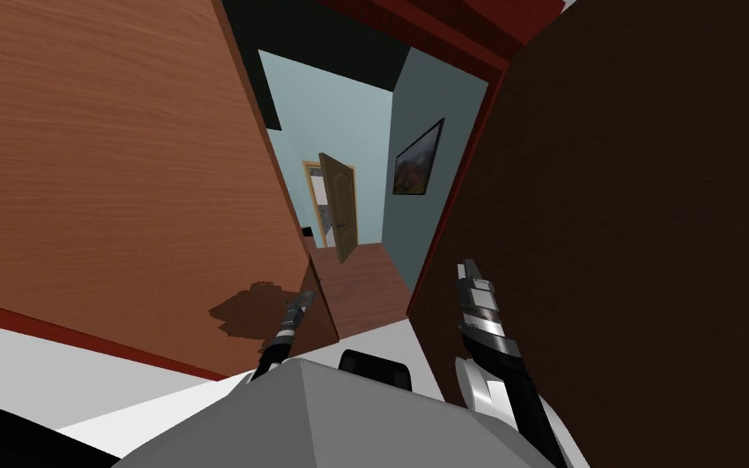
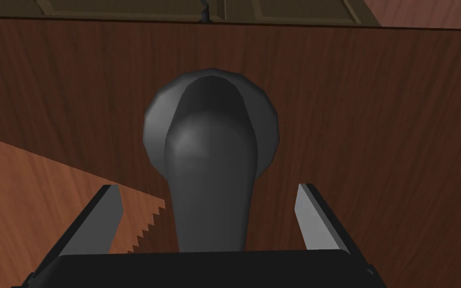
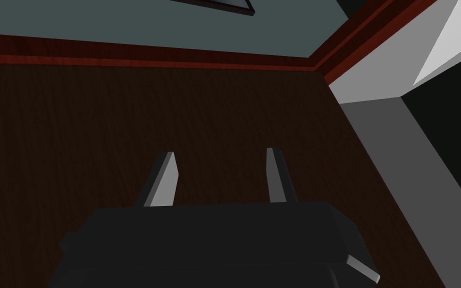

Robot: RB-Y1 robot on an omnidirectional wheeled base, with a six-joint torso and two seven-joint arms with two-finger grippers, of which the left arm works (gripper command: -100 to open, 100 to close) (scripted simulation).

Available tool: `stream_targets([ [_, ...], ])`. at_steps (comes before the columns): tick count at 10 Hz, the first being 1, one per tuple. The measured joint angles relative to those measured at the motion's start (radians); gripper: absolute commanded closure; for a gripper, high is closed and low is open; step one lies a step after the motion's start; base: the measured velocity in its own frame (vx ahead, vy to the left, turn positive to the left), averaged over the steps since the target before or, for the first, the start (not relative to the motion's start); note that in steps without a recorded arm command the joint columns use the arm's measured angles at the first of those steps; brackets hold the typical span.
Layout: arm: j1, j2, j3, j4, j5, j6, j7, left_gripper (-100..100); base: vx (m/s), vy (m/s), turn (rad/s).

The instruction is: Pull the door open

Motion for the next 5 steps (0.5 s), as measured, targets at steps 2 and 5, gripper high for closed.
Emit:
stream_targets([
  [2, 0.000, -0.001, 0.000, -0.003, 0.000, 0.001, -0.001, 100, -0.030, -0.004, -0.004],
  [5, 0.002, -0.002, -0.002, -0.001, -0.001, 0.004, -0.003, 100, -0.008, -0.002, 0.000],
])
